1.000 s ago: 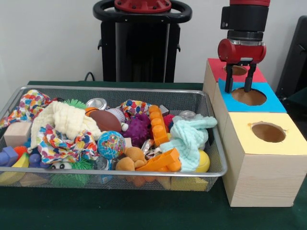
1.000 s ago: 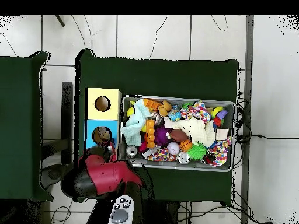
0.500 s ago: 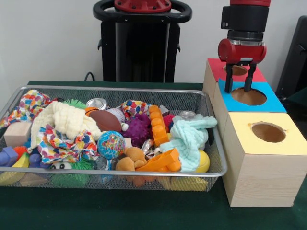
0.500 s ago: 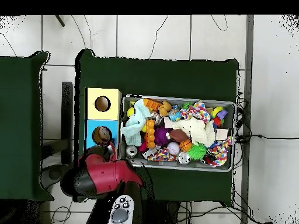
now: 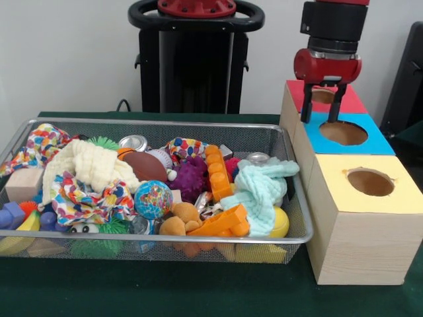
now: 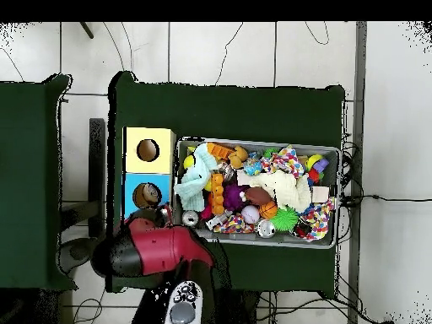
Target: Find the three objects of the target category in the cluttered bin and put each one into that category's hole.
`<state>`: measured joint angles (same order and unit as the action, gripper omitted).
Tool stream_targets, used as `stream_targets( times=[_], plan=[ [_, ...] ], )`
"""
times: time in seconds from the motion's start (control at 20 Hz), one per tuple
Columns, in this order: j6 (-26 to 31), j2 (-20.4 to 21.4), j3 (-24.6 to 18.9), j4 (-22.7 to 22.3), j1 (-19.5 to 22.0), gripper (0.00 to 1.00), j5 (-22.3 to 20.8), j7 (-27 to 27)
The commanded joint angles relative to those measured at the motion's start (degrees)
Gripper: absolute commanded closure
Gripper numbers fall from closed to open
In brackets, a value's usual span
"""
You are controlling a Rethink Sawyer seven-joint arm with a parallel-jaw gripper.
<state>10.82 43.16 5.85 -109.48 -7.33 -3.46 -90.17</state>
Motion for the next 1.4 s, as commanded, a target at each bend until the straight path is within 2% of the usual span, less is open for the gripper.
stream_targets(
  times=[0.05, 0.25, 0.5, 0.7, 0.85, 1.1, 1.3, 1.4],
  plan=[
    [2.7, 3.2, -2.6, -3.5, 9.2, 0.0, -4.0, -2.6],
    [-0.2, 4.2, -4.8, -5.6, 12.2, 0.0, -5.8, -2.7],
    [3.7, 7.4, -6.7, -7.5, 17.3, 0.0, -7.9, 0.4],
    [5.2, 10.6, -13.6, -11.2, 26.8, 0.0, -9.8, 5.2],
    [6.1, 9.9, -16.6, -9.7, 30.7, 0.0, -11.1, 6.3],
    [7.6, 4.3, -16.6, -1.9, 31.2, 0.0, -12.8, 4.6],
    [6.7, 3.4, -17.5, -1.6, 31.4, 0.0, -13.2, 2.7],
    [7.3, 3.0, -16.9, -0.6, 30.2, 0.0, -12.9, 1.2]
  ],
)
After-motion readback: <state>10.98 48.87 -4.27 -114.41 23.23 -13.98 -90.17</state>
